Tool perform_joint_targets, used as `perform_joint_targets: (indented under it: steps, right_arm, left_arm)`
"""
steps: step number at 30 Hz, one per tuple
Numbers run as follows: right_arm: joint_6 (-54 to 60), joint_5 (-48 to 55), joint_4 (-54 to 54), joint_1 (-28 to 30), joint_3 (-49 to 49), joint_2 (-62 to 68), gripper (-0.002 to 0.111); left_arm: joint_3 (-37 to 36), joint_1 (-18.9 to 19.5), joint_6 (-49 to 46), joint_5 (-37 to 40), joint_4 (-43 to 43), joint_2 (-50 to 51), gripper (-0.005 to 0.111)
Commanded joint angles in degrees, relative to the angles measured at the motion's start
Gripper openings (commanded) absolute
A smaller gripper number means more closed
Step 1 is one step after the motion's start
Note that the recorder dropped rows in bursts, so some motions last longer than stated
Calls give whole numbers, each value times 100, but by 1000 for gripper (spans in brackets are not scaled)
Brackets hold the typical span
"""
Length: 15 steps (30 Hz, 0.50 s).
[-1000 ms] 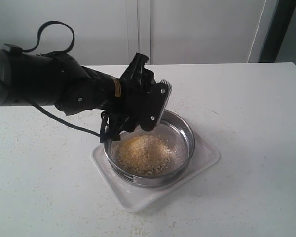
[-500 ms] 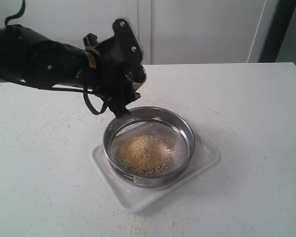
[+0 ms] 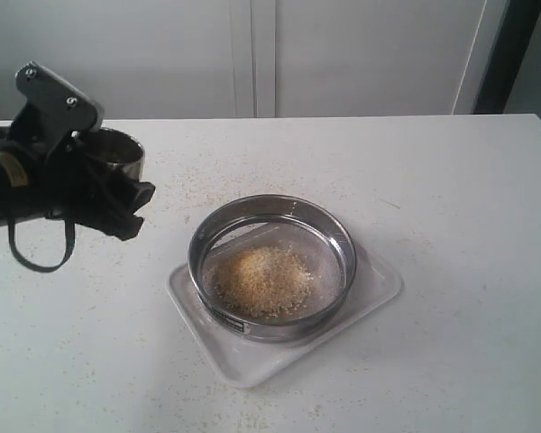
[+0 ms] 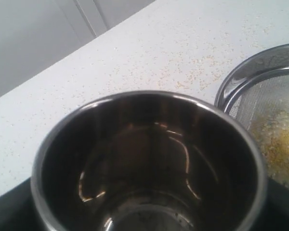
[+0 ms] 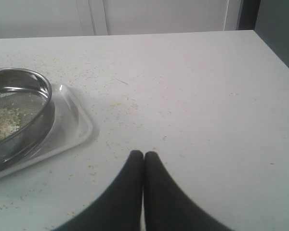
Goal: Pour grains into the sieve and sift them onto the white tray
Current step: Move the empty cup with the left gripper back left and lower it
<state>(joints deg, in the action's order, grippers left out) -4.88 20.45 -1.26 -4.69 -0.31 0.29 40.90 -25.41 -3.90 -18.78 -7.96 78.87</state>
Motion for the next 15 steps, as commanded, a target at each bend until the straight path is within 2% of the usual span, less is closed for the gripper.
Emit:
perform_joint_targets:
  steps: [1,4,6,11,15]
  right_arm:
    - [-1,-80,-1,18,31,-29,0]
    - [-1,-80,-1,18,31,-29,0]
    - [-1,-80,-1,18,31,-29,0]
    - [-1,-80,-1,18,31,-29,0]
    - [-1,-80,-1,18,31,-29,0]
  left_arm:
    - [-873,18,470,-1036,37,-189,0]
    - [-1680,18,728,-2208,22,-189,0]
    - [-2075,18,854,-2725,22,-189,0]
    - [-2556,18,958,-3409,-164,-127,0]
    - [-2636,18,1056,-3583,-487,32,0]
